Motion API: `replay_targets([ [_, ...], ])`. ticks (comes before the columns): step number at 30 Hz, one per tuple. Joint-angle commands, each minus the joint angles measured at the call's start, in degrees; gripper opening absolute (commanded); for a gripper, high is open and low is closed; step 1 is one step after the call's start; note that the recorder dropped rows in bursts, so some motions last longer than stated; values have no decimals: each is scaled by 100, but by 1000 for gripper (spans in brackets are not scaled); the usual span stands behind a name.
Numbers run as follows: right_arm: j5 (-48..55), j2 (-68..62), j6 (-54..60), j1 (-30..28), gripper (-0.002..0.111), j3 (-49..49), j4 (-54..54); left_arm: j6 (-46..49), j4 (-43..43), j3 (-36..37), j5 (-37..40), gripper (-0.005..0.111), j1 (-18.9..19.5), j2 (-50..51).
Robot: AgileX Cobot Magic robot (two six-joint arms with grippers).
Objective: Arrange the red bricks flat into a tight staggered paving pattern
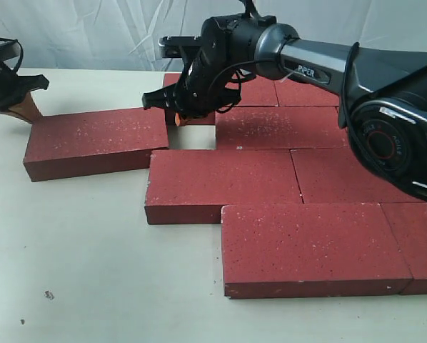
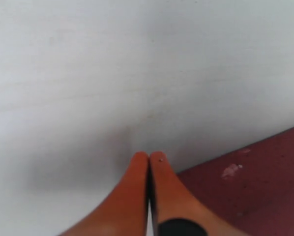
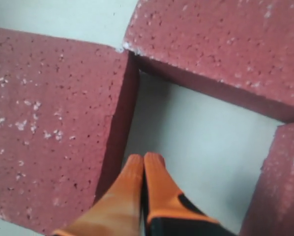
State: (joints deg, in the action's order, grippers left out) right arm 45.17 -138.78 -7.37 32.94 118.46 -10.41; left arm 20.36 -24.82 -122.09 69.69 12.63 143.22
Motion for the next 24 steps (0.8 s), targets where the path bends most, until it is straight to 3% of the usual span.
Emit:
replay_targets([
  [1, 110, -58, 28, -25, -1, 9, -180, 38, -169, 10, 27, 0, -75, 46],
  [24, 533, -95, 415, -25, -1, 9, -358, -385, 283, 10, 27, 0, 104, -115],
])
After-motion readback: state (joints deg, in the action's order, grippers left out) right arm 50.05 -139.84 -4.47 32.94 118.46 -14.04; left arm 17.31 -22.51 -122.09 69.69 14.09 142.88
